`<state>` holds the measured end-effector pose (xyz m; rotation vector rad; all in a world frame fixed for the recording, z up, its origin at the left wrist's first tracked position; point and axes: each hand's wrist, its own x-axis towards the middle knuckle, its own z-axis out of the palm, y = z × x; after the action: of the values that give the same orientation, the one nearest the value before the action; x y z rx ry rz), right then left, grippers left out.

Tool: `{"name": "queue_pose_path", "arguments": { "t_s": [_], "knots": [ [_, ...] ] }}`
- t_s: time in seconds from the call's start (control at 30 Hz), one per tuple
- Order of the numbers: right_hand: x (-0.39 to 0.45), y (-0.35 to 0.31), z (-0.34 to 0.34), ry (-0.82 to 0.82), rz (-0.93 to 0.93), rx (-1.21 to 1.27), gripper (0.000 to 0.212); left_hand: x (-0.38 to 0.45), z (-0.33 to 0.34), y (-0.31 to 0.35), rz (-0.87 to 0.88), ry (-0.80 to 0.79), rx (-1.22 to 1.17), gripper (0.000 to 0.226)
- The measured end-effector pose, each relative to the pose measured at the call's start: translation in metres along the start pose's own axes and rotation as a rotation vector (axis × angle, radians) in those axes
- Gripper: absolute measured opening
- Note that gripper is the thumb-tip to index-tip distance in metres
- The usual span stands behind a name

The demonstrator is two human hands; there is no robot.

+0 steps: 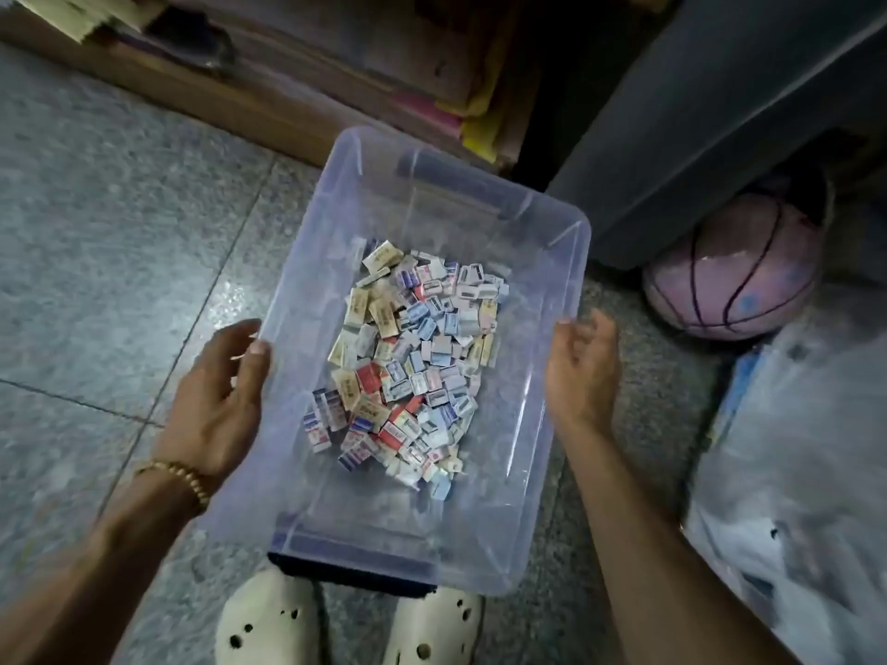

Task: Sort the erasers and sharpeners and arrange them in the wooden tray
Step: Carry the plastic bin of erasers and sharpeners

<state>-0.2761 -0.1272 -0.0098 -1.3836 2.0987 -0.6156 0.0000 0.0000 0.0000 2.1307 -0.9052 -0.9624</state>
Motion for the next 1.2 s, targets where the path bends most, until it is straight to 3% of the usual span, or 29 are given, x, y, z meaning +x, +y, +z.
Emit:
{"name": "queue_pose_path", "arguments": {
  "t_s": [0.07, 0.23, 0.4, 0.63, 0.83, 0.97, 1.07, 1.2],
  "knots": [
    [-0.001, 0.006, 0.008, -0.029, -0.003, -0.019, 0.043, 0.006, 0.008, -0.005, -0.024, -0.027, 0.04, 0.035],
    [-0.005, 0.015, 0.013, -0.082, 0.003, 0.074, 0.042, 0.012, 0.009, -0.016, -0.059, -0.095, 0.017, 0.034],
    [-0.008, 0.004, 0.008, -0.078, -0.006, 0.024, 0.036, 0.007, 0.01, -0.017, -0.065, -0.032, 0.008, 0.027],
    [-0.029, -0.032, -0.02, -0.096, -0.115, 0.033, 0.035, -0.036, -0.02, -0.002, -0.159, 0.058, -0.187, 0.014],
    [-0.071, -0.108, -0.074, -0.181, -0.164, 0.03, 0.033, -0.096, -0.099, 0.049, -0.197, 0.136, -0.221, 0.013],
    [-0.104, -0.18, -0.116, -0.244, -0.203, 0.0, 0.03, -0.136, -0.17, 0.09, -0.255, 0.192, -0.237, 0.032],
    [-0.131, -0.24, -0.146, -0.28, -0.269, -0.014, 0.033, -0.17, -0.224, 0.119, -0.265, 0.249, -0.244, 0.046],
    [-0.174, -0.321, -0.177, -0.329, -0.397, -0.009, 0.048, -0.218, -0.292, 0.149, -0.289, 0.371, -0.28, 0.044]
  ]
}}
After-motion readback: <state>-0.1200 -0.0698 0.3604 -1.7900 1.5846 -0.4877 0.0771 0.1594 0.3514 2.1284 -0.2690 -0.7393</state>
